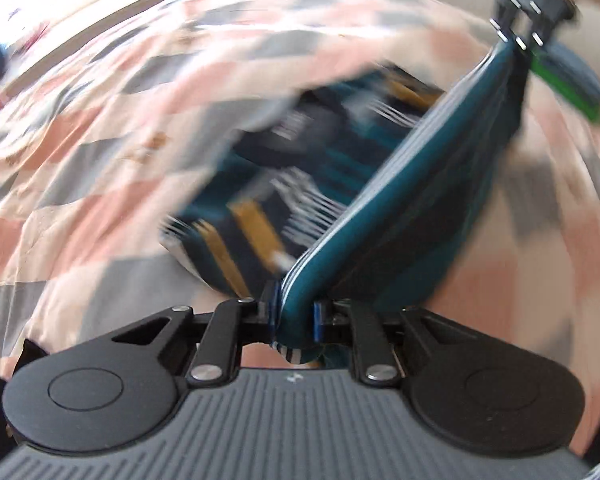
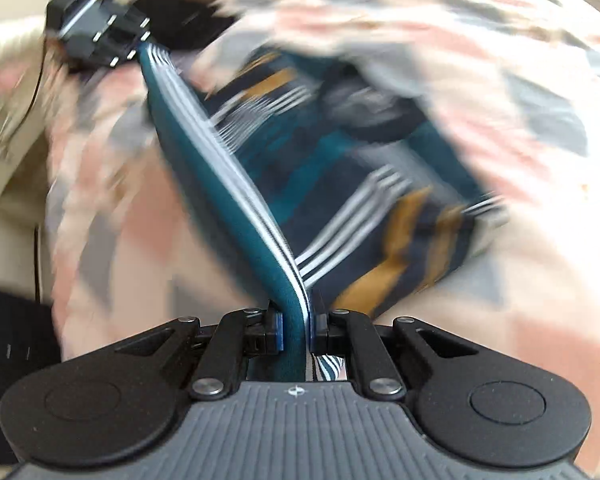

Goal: Fold clothes

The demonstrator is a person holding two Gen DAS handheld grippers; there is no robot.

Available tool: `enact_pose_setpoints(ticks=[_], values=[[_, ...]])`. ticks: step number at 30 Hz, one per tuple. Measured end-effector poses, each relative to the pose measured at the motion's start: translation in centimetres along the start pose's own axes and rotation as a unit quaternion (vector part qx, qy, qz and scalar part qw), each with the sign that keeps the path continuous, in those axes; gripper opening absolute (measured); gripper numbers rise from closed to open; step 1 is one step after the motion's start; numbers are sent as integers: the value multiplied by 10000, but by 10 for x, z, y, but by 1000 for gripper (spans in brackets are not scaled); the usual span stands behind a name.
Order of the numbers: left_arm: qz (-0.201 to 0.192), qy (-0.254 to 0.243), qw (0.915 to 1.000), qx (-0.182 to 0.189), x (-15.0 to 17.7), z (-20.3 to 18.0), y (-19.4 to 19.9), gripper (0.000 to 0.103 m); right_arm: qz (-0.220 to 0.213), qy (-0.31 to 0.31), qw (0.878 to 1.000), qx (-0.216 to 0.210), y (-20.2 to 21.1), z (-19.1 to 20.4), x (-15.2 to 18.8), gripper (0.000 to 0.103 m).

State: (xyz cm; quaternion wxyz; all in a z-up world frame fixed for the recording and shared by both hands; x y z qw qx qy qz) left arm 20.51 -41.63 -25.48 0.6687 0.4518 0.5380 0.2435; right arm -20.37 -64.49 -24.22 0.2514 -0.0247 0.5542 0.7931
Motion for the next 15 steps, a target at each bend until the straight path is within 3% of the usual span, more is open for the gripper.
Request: enact_pose_setpoints(ticks=[5, 7, 8, 10, 12, 13, 15], values=[[229, 1238, 9909, 472, -27, 69, -86, 15, -31, -1302, 9911, -262, -58, -99, -21, 15], [271, 1710, 9829, 631, -19, 80, -105, 18, -219, -1592, 9864, -332, -69, -109, -14, 23], [240, 1942, 9779, 732, -14, 85, -108, 19, -439, -1646, 9848, -354, -68, -110, -10, 32], [68, 2364, 9668, 967, -7, 94, -105, 20, -946, -1834, 9774, -450, -61, -112, 2, 39], [-102, 2742, 9553, 1100, 0, 99, -101, 21, -1494, -2097, 9649, -508, -50, -111, 17, 64], [-171, 2832, 9524, 1117, 0, 99, -99, 22, -1705, -2162, 9604, -422, -46, -109, 25, 67], [-320, 2776, 9548, 1018, 0, 94, -96, 27, -1849, -2151, 9588, -184, -47, -104, 34, 68]])
Point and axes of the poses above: each gripper's, at about its wrist camera, not at the fingertips, and y roughly against the way its jaws point, z to its left, x to its underside, the point moved 1 cm from there along -y, roughly the way its jaws point, and after that the axes turned 3 degrees about -x, right-handed, at the moved point
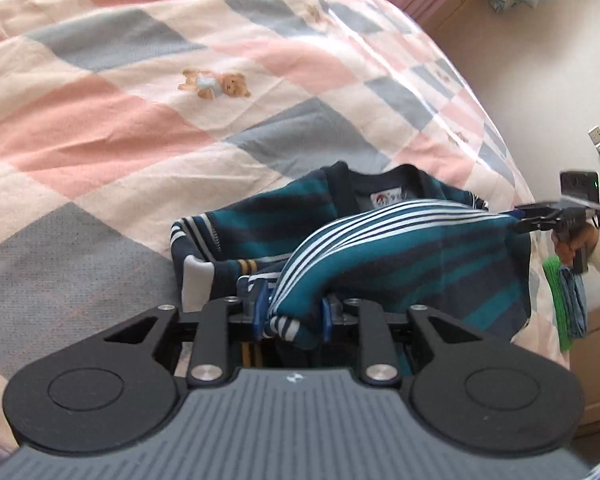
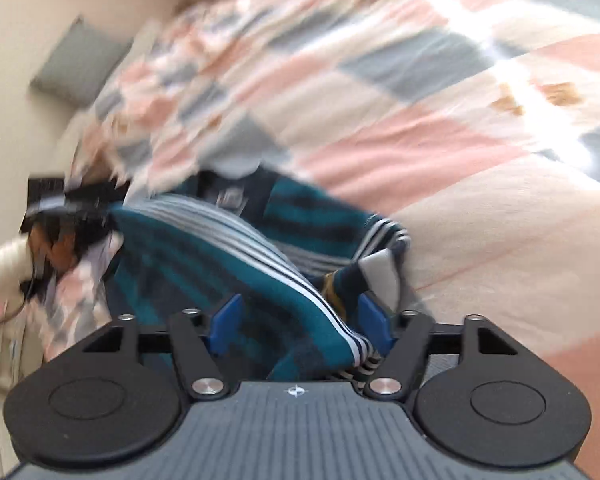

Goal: Fold clothes

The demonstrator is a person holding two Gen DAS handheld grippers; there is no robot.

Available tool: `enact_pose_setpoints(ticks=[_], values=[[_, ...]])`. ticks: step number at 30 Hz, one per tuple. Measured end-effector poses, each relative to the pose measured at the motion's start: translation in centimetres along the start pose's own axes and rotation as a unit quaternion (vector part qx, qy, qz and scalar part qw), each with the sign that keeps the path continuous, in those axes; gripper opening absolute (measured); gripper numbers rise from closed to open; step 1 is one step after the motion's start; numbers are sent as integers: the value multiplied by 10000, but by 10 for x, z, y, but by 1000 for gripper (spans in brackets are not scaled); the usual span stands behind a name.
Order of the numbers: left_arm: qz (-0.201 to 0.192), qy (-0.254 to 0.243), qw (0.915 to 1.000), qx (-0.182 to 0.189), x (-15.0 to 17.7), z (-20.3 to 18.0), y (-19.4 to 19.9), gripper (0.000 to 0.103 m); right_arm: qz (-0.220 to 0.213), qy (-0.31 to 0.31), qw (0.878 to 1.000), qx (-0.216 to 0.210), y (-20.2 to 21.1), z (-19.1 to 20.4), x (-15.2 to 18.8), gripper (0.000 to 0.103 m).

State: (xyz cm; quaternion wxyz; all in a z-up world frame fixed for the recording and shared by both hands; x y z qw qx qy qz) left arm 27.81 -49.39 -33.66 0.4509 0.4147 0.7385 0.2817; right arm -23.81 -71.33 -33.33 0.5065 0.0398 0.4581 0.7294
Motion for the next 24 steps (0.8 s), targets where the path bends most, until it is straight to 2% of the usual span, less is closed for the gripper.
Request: enact_pose_setpoints(ticks=[1, 4, 5, 6, 7, 9, 11, 13, 15, 17, 18, 19, 22, 24], values=[[-70, -69, 9999, -52, 2, -2, 0, 31, -62, 136, 9999, 36, 0, 2, 4, 68], [-218, -206, 9995, -125, 3, -6, -6, 32, -250, 535, 9982, 137, 2, 9, 14, 67], [-269, -317, 9990, -169, 3, -9, -7, 30, -339, 568, 9978, 91, 2, 9, 15, 53], [-310, -439, 9983, -206, 4, -12, -8, 21, -419, 585, 9974, 50, 2, 8, 16, 26], [-332, -467, 9982, -170, 3, -15, -6, 14, -384, 419, 9984, 57, 0, 4, 14, 22], [-376, -358, 9987, 6, 3, -20, 5, 12, -393, -34, 9985, -370, 14, -3, 11, 17], [-421, 32, 9984, 389, 2, -19, 27, 12, -418, -472, 9949, -787, 27, -8, 7, 16], [-488, 515, 9953, 666, 0, -13, 52, 12, -449, -1051, 9861, -1205, 33, -17, 0, 16], [-448, 1053, 9910, 694, -3, 2, 64, 12, -395, -1760, 9739, -1375, 31, -36, -10, 16], [-293, 1809, 9812, 607, -8, 30, 49, 12, -312, -2362, 9648, -1116, 10, -55, -21, 16], [-198, 2139, 9749, 584, -11, 44, 34, 13, -290, -2415, 9659, -888, -2, -58, -27, 16], [-76, 2291, 9723, 462, -14, 52, 16, 13, -232, -2527, 9655, -580, -15, -60, -31, 16], [77, 1921, 9813, -28, -23, 54, -23, 13, -347, -2539, 9665, -138, -37, -60, -38, 16], [-15, 1868, 9823, -96, -22, 52, -26, 12, -534, -2376, 9699, -3, -36, -54, -40, 15]])
Point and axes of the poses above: each gripper's, at about its wrist camera, not at the fingertips, and y roughly against the way its jaws point, z to its left, x to its underside, the point moved 1 cm from there along -y, roughly the way its jaws point, and after that the axes turned 3 degrees about -x, right-handed, at the moved point
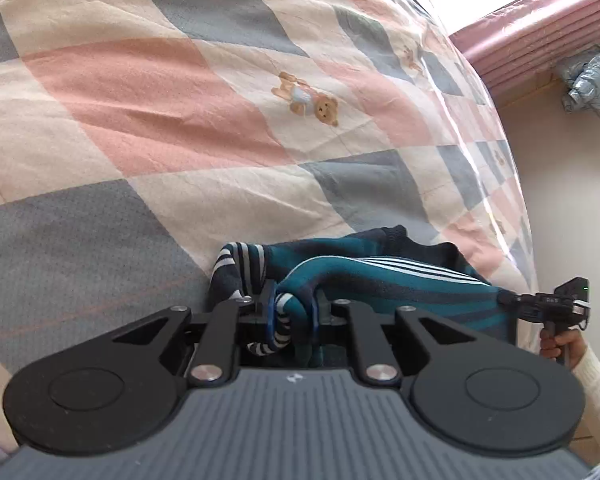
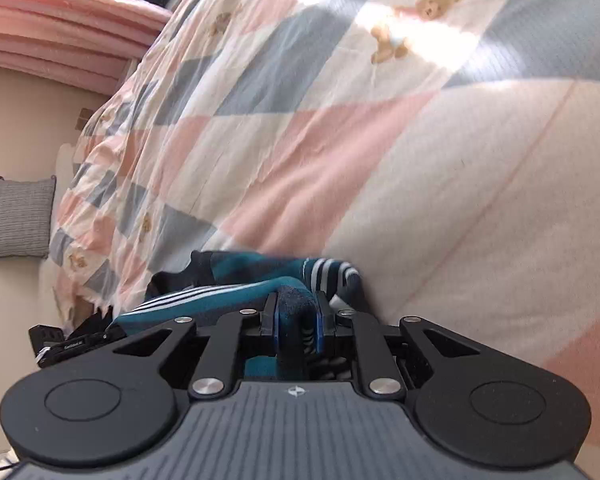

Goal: Fold clothes

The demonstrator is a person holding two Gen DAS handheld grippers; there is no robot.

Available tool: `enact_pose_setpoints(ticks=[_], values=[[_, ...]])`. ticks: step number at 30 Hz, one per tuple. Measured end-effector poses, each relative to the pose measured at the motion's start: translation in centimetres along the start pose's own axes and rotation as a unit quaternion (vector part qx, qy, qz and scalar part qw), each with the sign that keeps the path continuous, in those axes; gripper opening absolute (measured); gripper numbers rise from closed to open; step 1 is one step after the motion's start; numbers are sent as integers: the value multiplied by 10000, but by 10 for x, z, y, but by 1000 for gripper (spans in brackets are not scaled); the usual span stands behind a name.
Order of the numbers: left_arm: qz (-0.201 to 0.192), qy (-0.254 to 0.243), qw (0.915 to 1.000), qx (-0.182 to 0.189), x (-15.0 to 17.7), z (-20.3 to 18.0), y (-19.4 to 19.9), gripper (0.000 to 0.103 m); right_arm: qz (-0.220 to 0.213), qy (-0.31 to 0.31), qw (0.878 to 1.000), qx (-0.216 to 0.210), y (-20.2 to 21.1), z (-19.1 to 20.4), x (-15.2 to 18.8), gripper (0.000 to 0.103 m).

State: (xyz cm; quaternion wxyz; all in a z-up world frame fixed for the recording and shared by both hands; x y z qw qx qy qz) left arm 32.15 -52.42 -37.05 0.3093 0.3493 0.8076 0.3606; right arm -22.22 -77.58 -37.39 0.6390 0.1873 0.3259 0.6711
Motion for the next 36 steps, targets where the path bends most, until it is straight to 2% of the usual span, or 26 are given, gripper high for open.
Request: enact_pose_setpoints(ticks=[3, 7, 10, 12, 16, 19, 21, 24, 27, 28, 29, 30, 32, 33, 34, 35, 36], values=[[-187, -213, 9996, -19, 2, -3, 11, 13, -269, 91, 9995, -125, 11, 5, 1, 15], [-264, -207, 9992, -207, -11, -6, 5, 13, -511, 77, 9985, 168, -2, 1, -4, 14], [-490, -426, 9976, -224, -20, -19, 4, 13, -810, 113, 9966, 105, -3, 1, -9, 14], [-547, -542, 9964, -353, -19, -19, -2, 13, -844, 96, 9960, 267, -11, -5, -7, 14], [-475, -326, 9968, -556, -12, -2, -23, 15, -964, 71, 9944, 433, -22, -10, -2, 14], [-862, -410, 9943, -474, -11, -9, -11, 14, -1343, 566, 9885, 397, -9, 9, -2, 13], [-965, -592, 9921, -538, -9, -14, -5, 14, -1370, 719, 9867, 500, -9, 12, -1, 13], [-823, -367, 9935, -699, -7, -2, -17, 16, -1172, 731, 9868, 848, -26, 5, 1, 13], [-695, -220, 9934, -889, -14, 0, -29, 28, -1084, 692, 9865, 1012, -32, 5, 1, 17], [-677, -294, 9928, -938, -17, -3, -29, 28, -1045, 729, 9860, 1079, -30, 9, -1, 20], [-687, -449, 9911, -1044, -19, -8, -27, 30, -1033, 923, 9828, 1223, -28, 18, 1, 35], [-709, -631, 9882, -1201, -21, -14, -23, 38, -1065, 1225, 9755, 1485, -24, 29, 3, 51], [-893, -897, 9811, -1467, -23, -24, -8, 42, -1347, 1967, 9472, 2142, -15, 55, 14, 67], [-1031, -954, 9771, -1598, -23, -28, 2, 44, -1542, 2289, 9310, 2388, -9, 67, 22, 73], [-1208, -976, 9721, -1756, -22, -31, 13, 45, -1734, 2597, 9133, 2617, -4, 78, 30, 73], [-1421, -965, 9659, -1937, -19, -34, 25, 45, -1923, 2785, 9020, 2680, 2, 87, 39, 73], [-1633, -969, 9588, -2112, -15, -39, 36, 41, -2085, 2954, 8963, 2569, 8, 96, 51, 73]])
Point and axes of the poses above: each gripper's, at about its wrist camera, not at the fingertips, and y roughly against the way its jaws point, z to its left, x to its underside, the point moved 1 cm from there along -y, roughly the way its jaws point, and after that the axes turned 3 degrees about -x, right-handed, at the moved point
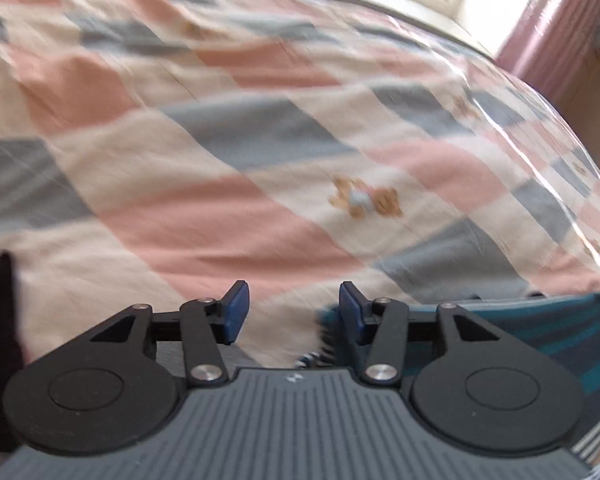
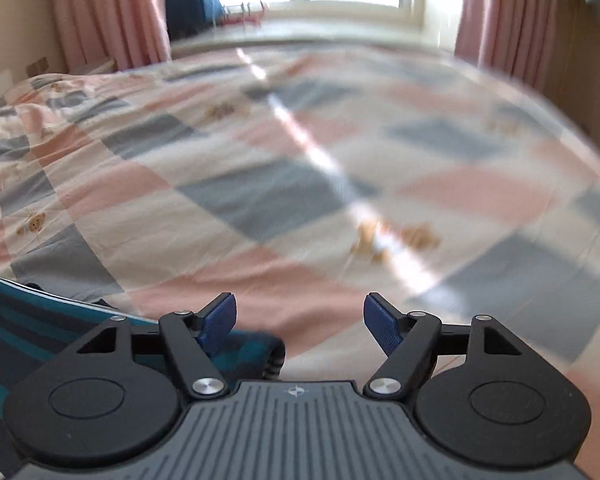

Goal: Fold clothes

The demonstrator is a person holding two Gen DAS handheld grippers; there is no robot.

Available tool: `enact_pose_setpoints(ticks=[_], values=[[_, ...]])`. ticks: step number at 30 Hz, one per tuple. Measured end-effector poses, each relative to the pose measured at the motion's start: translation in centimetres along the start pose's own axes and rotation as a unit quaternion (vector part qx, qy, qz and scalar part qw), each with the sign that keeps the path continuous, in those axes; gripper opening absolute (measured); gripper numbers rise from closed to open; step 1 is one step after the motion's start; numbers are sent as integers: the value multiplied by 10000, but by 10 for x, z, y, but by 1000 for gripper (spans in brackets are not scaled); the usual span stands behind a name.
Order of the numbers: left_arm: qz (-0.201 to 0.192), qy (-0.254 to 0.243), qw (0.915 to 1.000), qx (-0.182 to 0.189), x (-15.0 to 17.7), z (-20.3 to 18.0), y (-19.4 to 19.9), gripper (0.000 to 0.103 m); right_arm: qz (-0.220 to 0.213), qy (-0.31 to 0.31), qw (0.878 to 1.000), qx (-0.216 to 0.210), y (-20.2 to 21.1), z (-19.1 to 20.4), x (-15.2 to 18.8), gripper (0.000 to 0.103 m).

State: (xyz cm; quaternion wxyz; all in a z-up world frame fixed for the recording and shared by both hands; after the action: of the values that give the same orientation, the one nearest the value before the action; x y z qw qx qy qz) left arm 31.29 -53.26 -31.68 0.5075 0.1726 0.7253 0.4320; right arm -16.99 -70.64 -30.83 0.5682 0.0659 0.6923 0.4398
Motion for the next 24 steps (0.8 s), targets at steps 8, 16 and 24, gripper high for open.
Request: enact_pose_setpoints(ticks=[8, 16, 24], values=[[-106, -1794, 9747, 1330, 74, -94, 47, 19, 178, 1765, 9823, -607, 23, 87, 54, 42], [71, -2264, 9717, 665, 74, -118, -48, 19, 269, 3140, 9490, -77, -55, 87, 67, 41], [-67, -2408, 9701, 303, 51, -119, -77, 27, 701, 1927, 9782, -313, -84, 48, 39, 62]])
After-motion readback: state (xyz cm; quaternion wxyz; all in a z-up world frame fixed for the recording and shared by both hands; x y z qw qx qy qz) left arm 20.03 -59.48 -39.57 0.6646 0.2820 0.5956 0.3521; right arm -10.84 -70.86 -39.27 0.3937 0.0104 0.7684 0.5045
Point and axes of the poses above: each gripper's, at about its wrist camera, not at the fingertips, and y roughly against the way its jaws point, z to its left, x to its underside, the point moved 1 cm from there along -y, roughly the way its jaws point, and after that the axes turned 3 degrees about -x, right-handed, at the moved point
